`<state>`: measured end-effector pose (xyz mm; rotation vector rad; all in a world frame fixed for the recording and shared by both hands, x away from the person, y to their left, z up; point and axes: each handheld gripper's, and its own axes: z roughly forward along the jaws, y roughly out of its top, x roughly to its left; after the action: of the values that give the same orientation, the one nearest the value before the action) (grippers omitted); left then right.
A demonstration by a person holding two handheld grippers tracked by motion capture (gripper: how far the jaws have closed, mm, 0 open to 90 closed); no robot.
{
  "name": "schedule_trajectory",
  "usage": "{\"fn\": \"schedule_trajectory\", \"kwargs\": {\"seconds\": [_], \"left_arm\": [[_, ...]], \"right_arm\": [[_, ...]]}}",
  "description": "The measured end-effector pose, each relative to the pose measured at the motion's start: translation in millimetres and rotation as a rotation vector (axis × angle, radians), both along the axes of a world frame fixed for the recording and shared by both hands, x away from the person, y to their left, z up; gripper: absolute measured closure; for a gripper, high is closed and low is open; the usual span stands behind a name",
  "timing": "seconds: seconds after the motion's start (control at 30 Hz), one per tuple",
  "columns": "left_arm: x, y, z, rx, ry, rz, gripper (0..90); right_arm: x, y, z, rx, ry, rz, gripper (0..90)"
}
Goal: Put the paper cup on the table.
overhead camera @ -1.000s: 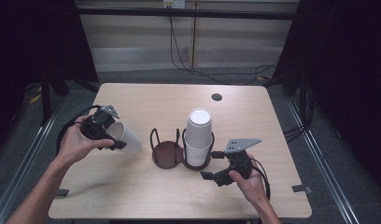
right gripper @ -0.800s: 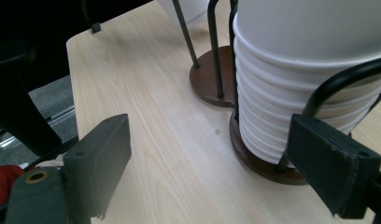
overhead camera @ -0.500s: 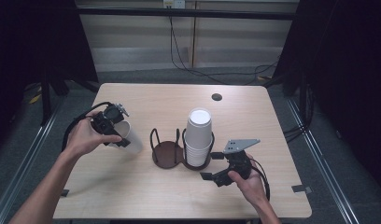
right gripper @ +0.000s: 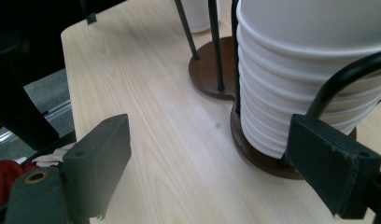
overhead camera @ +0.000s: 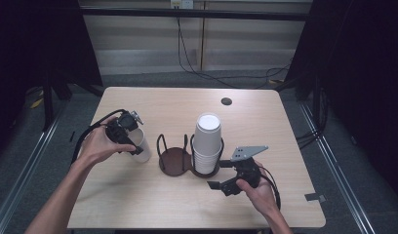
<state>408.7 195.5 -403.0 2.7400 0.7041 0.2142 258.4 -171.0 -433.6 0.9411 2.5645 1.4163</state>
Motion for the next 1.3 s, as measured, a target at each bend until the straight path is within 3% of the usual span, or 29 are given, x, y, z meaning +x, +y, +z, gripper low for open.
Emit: {"fn": "schedule_trajectory", "kwargs": {"seconds": [0.07,0.13,0.17,0.27,0.4,0.47,0.57,0.77,0.9,1.07,1.2,1.3], "left_arm": [[-0.7,-2.0,-2.7,0.002,0.000,-0.017,6.3],[-0.4,-3.6,-4.2,0.011,0.003,0.001,6.3],[-0.1,-4.0,-4.8,-0.005,0.002,0.005,6.3],[0.3,-5.0,-6.7,-0.020,0.036,-0.030,6.1],[1.1,-6.4,-8.6,-0.045,0.058,-0.015,5.8],[1.7,-7.7,-9.5,-0.037,0.078,-0.020,5.6],[1.2,-8.3,-11.6,-0.030,0.062,-0.021,5.5],[1.8,-5.7,-14.4,-0.027,0.080,-0.029,5.4],[0.5,-4.3,-17.6,-0.016,0.057,-0.039,6.4],[3.2,4.5,-20.9,-0.043,0.081,-0.029,9.6],[0.9,7.0,-21.4,-0.014,0.075,-0.026,9.6],[0.3,10.5,-24.1,-0.030,0.086,-0.021,8.6]], "right_arm": [[-0.2,1.1,-0.8,0.004,0.003,-0.004,14.1],[0.4,1.9,-1.5,-0.003,0.003,-0.002,14.1],[0.4,2.2,-1.6,-0.002,0.004,-0.001,14.1],[-0.7,2.8,-0.9,-0.005,0.005,0.003,14.1],[-1.6,2.0,0.2,0.001,0.000,0.013,14.1],[-1.3,1.9,-0.2,-0.002,-0.002,0.008,14.1],[-1.3,2.7,-0.8,-0.006,0.002,0.010,14.1],[-0.7,2.7,-1.7,-0.009,0.000,0.008,14.1],[-0.5,2.6,-1.8,-0.011,0.003,0.008,14.1],[-0.9,3.8,-2.2,-0.019,0.000,0.007,14.1],[-0.1,3.9,-3.1,-0.023,0.001,0.009,14.1],[0.1,3.2,-3.1,-0.023,-0.001,0.005,14.1]]}}
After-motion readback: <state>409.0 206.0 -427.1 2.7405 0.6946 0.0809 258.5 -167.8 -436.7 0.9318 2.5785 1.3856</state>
